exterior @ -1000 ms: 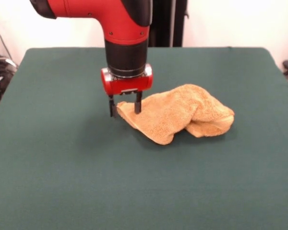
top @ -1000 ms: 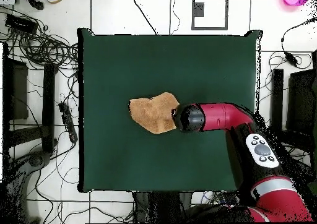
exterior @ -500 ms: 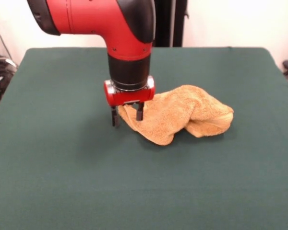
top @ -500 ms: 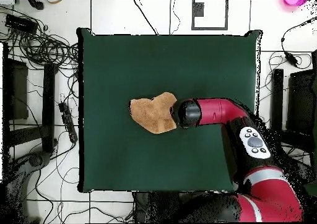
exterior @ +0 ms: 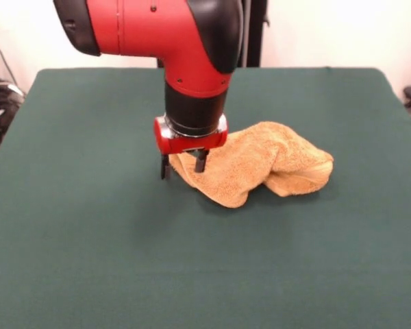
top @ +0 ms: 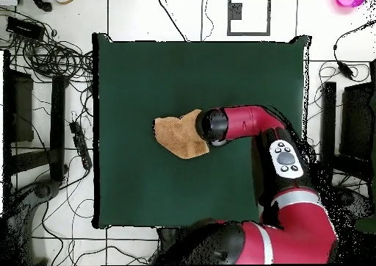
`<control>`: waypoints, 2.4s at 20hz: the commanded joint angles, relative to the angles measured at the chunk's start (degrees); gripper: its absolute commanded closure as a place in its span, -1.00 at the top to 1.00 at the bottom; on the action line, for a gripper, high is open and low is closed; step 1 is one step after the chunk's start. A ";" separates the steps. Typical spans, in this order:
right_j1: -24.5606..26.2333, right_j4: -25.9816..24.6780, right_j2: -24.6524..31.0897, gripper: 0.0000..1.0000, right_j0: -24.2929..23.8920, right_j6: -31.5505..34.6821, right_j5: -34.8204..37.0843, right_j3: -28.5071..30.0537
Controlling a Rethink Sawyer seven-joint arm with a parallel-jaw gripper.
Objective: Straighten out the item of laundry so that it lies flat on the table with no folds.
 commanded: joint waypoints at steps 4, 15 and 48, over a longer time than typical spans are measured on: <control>5.46 -3.47 -4.93 1.00 4.07 3.09 7.18 -2.62; 6.68 -2.24 -5.53 1.00 3.62 1.94 6.48 -3.20; 8.30 -3.39 -7.28 -1.00 5.54 2.01 11.75 -5.80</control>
